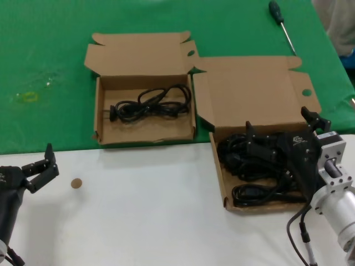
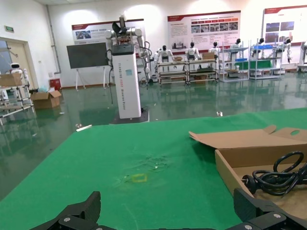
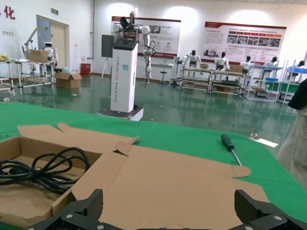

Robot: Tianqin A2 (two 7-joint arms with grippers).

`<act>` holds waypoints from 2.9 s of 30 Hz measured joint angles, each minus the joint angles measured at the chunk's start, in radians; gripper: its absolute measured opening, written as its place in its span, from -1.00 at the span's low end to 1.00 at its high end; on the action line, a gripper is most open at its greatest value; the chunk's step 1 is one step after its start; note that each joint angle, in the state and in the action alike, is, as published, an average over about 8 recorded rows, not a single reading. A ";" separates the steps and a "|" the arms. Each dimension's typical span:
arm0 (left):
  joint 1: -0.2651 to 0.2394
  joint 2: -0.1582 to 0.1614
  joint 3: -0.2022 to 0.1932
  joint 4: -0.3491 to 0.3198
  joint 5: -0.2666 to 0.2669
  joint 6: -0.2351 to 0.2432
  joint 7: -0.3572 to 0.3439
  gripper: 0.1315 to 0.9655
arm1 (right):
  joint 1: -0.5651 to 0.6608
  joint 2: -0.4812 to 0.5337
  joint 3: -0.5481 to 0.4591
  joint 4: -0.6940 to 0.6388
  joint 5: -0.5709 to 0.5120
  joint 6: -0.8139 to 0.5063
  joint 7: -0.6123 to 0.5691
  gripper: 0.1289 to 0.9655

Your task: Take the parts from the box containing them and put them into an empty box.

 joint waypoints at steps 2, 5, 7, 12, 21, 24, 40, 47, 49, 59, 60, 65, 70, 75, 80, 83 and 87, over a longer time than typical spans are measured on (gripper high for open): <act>0.000 0.000 0.000 0.000 0.000 0.000 0.000 1.00 | 0.000 0.000 0.000 0.000 0.000 0.000 0.000 1.00; 0.000 0.000 0.000 0.000 0.000 0.000 0.000 1.00 | 0.000 0.000 0.000 0.000 0.000 0.000 0.000 1.00; 0.000 0.000 0.000 0.000 0.000 0.000 0.000 1.00 | 0.000 0.000 0.000 0.000 0.000 0.000 0.000 1.00; 0.000 0.000 0.000 0.000 0.000 0.000 0.000 1.00 | 0.000 0.000 0.000 0.000 0.000 0.000 0.000 1.00; 0.000 0.000 0.000 0.000 0.000 0.000 0.000 1.00 | 0.000 0.000 0.000 0.000 0.000 0.000 0.000 1.00; 0.000 0.000 0.000 0.000 0.000 0.000 0.000 1.00 | 0.000 0.000 0.000 0.000 0.000 0.000 0.000 1.00; 0.000 0.000 0.000 0.000 0.000 0.000 0.000 1.00 | 0.000 0.000 0.000 0.000 0.000 0.000 0.000 1.00; 0.000 0.000 0.000 0.000 0.000 0.000 0.000 1.00 | 0.000 0.000 0.000 0.000 0.000 0.000 0.000 1.00; 0.000 0.000 0.000 0.000 0.000 0.000 0.000 1.00 | 0.000 0.000 0.000 0.000 0.000 0.000 0.000 1.00; 0.000 0.000 0.000 0.000 0.000 0.000 0.000 1.00 | 0.000 0.000 0.000 0.000 0.000 0.000 0.000 1.00; 0.000 0.000 0.000 0.000 0.000 0.000 0.000 1.00 | 0.000 0.000 0.000 0.000 0.000 0.000 0.000 1.00; 0.000 0.000 0.000 0.000 0.000 0.000 0.000 1.00 | 0.000 0.000 0.000 0.000 0.000 0.000 0.000 1.00; 0.000 0.000 0.000 0.000 0.000 0.000 0.000 1.00 | 0.000 0.000 0.000 0.000 0.000 0.000 0.000 1.00; 0.000 0.000 0.000 0.000 0.000 0.000 0.000 1.00 | 0.000 0.000 0.000 0.000 0.000 0.000 0.000 1.00; 0.000 0.000 0.000 0.000 0.000 0.000 0.000 1.00 | 0.000 0.000 0.000 0.000 0.000 0.000 0.000 1.00; 0.000 0.000 0.000 0.000 0.000 0.000 0.000 1.00 | 0.000 0.000 0.000 0.000 0.000 0.000 0.000 1.00; 0.000 0.000 0.000 0.000 0.000 0.000 0.000 1.00 | 0.000 0.000 0.000 0.000 0.000 0.000 0.000 1.00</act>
